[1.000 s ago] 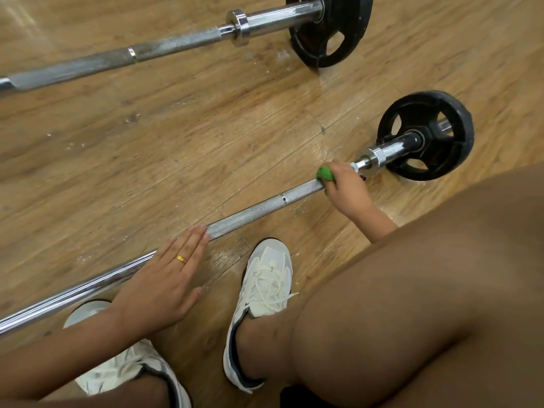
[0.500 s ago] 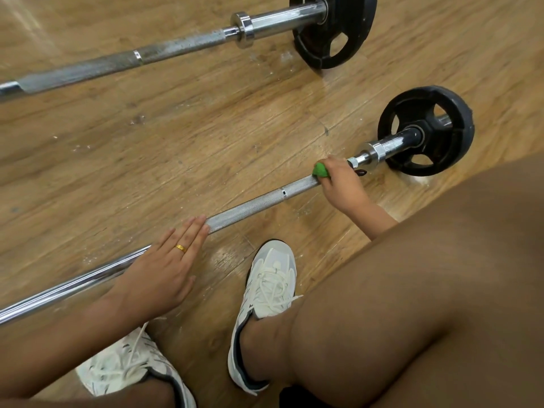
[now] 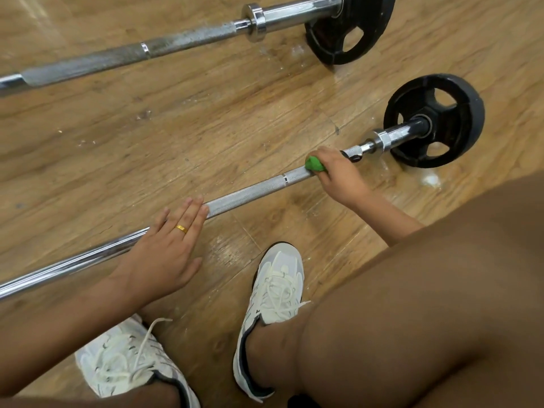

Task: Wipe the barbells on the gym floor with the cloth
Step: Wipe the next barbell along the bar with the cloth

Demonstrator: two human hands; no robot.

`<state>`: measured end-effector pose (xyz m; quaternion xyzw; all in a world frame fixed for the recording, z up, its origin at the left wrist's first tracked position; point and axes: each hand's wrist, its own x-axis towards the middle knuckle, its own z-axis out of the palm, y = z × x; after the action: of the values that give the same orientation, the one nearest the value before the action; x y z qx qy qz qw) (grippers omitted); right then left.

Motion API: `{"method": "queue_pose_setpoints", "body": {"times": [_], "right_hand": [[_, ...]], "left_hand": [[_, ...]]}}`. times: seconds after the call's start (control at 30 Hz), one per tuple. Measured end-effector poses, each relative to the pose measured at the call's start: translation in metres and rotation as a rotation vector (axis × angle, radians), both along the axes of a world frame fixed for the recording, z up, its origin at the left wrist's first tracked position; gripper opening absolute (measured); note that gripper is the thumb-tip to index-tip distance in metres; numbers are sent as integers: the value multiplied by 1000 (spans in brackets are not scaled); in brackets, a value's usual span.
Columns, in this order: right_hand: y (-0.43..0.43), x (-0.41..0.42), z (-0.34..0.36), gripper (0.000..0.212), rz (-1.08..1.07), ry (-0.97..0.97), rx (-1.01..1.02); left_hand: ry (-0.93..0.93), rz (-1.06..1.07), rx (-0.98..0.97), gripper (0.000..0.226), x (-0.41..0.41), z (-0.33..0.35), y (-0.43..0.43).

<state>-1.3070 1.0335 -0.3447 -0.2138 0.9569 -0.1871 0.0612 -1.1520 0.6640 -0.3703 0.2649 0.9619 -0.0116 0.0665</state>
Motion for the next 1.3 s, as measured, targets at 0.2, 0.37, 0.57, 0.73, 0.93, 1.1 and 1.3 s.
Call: {"method": "queue_pose_setpoints", "body": {"times": [0.2,0.37,0.57,0.73,0.93,1.1,1.3], "right_hand": [[3,-16,-5,17,-218,38,13],[-21,-10,-3,22,-44,31,-1],[-15,-28,1,19,-103,44,18],[-26,-23,1,29,6,0,-5],[-23,-39,0,26,-126,62,-7],[-23,-46,-1,19,32,35,-7],[-25,-52,-16,25,-40,130,19]], "left_hand": [[-23,43,11,94,-11,5,-6],[-59,90,0,90,-19,8,-6],[-58,113,8,88,-29,5,-9],[-53,115,12,87,-37,4,-13],[-48,121,29,87,-45,5,-16],[-47,124,26,87,-51,4,-21],[-24,116,1,93,-54,1,-22]]}}
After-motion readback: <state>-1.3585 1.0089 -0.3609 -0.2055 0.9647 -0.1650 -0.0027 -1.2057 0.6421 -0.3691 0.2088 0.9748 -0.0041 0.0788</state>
